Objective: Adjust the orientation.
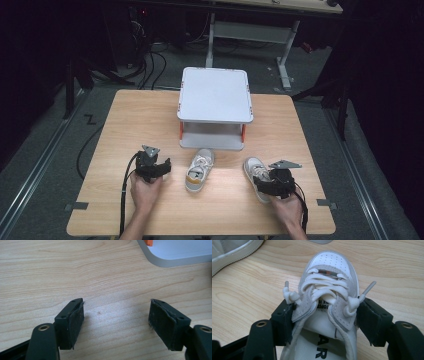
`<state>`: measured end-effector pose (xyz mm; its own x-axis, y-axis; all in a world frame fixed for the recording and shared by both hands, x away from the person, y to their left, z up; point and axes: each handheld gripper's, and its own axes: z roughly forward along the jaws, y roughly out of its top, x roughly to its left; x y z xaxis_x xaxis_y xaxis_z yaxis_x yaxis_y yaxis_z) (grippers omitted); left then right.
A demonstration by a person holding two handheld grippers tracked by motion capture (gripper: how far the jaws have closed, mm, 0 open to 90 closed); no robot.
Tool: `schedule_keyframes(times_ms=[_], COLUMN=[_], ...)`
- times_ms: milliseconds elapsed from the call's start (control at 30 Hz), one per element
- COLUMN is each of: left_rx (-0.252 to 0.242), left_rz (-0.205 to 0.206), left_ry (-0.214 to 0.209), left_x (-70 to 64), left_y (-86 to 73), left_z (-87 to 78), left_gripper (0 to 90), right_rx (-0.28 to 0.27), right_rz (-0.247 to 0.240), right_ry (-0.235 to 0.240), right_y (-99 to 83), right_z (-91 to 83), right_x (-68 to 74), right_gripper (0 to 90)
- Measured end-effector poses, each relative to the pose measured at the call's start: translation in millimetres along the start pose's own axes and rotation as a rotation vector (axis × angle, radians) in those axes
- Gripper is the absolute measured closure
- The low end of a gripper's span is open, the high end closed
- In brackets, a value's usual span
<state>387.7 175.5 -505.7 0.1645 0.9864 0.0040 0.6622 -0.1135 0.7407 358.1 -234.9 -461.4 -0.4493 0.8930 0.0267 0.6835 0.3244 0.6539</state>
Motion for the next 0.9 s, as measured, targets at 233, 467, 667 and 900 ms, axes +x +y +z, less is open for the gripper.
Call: schedule_keyframes(times_ms=[233,467,667,900], left_rx=[0.0,0.0,0.0,-0.003], left_rz=[0.001,0.001,0.001,-0.001], left_ry=[-0.001,-0.001,-0.001,-0.003], left_x=[0.0,0.0,0.0,-0.4], left_y=[0.0,0.0,0.0,0.0], left_z=[0.0,0.0,0.0,0.2], left_gripper=[28.7,28.7,28.7,28.7], right_rx=[-0.009,-0.021,-0.017,-0.007], right_rz=[-0.008,-0.043,-0.065,-0.076], right_ry=[0.015,0.018,0.032,0.042], right_y=[1.2,8.4,17.0,30.3], right_z=[-2.5,-3.3,1.9,14.9], right_x=[4.2,17.3,31.4,51.0], right_gripper=[37.7,38.4,38.5,38.5])
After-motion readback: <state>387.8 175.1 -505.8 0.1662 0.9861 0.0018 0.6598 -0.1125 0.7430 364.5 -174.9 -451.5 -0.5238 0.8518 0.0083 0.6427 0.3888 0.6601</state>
